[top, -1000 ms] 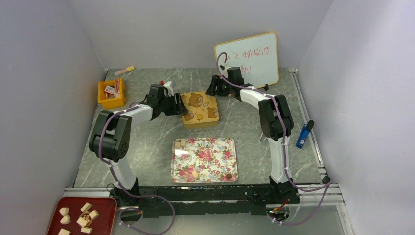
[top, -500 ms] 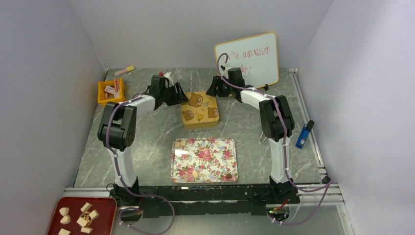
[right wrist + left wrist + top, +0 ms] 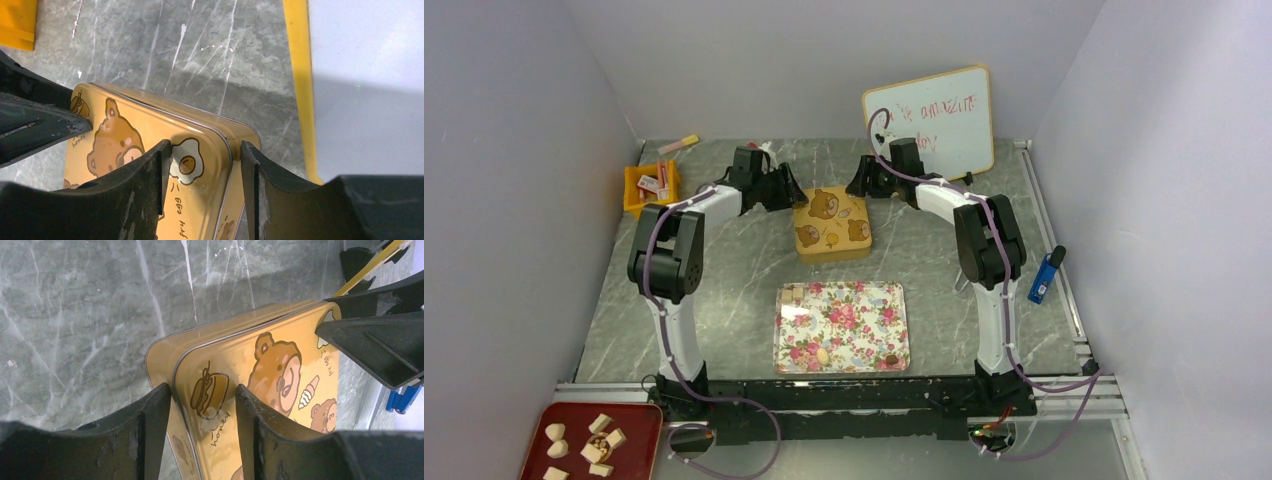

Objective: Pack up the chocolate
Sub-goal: Close the box lid on the packing box.

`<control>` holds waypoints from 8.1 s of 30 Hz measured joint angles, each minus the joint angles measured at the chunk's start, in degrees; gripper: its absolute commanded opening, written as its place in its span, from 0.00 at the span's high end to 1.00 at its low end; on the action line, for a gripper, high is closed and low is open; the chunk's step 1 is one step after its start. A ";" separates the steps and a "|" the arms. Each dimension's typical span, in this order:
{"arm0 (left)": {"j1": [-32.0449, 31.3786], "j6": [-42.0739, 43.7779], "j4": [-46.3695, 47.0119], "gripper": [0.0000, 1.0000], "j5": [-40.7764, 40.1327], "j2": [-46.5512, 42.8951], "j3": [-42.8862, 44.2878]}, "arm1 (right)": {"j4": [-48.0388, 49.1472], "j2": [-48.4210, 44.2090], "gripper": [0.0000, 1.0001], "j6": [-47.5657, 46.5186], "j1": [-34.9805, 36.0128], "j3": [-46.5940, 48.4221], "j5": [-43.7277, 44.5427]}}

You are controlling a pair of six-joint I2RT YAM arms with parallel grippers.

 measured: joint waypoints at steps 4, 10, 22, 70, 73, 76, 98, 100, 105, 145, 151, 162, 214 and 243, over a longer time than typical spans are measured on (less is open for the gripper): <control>0.13 -0.20 -2.95 0.51 0.09 0.96 2.36 | -0.22 0.00 0.81 0.02 0.11 0.02 0.17; 0.20 -0.02 -6.67 0.55 0.09 2.10 5.18 | 1.18 -0.83 0.94 0.85 0.57 -1.77 1.46; 0.13 0.63 -7.39 0.64 -0.04 2.29 5.49 | 7.08 -2.91 1.00 3.52 1.55 -7.98 4.55; -2.62 1.53 -14.71 0.95 -8.04 3.63 9.49 | 12.66 -3.80 1.00 5.70 2.21 -12.50 7.13; -2.64 1.75 -15.82 0.95 -8.07 4.04 10.80 | 11.87 -3.78 1.00 5.68 2.21 -11.93 7.10; -2.67 1.97 -17.27 0.91 -8.11 4.52 12.09 | 9.70 -3.52 0.88 5.57 2.21 -10.49 7.08; -2.69 4.55 -19.89 0.43 -7.32 5.55 15.39 | -1.09 -1.77 0.00 4.72 2.43 -4.22 4.13; -2.69 4.79 -19.76 0.42 -7.17 5.62 15.39 | -1.70 -1.25 0.00 5.57 2.86 -4.11 2.25; -2.69 4.92 -19.28 0.38 -6.84 5.79 15.39 | -3.06 -1.18 0.00 5.57 2.82 -3.32 2.12; 0.57 4.94 -14.75 0.21 -9.55 1.75 9.38 | -11.85 -4.35 0.00 3.39 2.34 -3.58 1.51; 0.92 4.98 -15.23 0.21 -11.23 1.01 9.20 | -14.23 -4.94 0.00 2.14 1.99 -3.19 1.62; 1.62 6.56 -18.71 0.20 -16.15 -4.00 6.93 | -22.45 -8.50 0.00 -1.73 0.79 -2.71 6.93; -0.42 7.21 -11.61 0.23 -19.37 -14.27 -14.10 | -24.00 -10.47 0.00 -5.38 -0.98 -7.02 11.87; -2.95 7.52 -12.94 0.22 -20.90 -12.07 -10.97 | -24.92 -8.63 0.00 -4.92 2.03 -4.94 14.86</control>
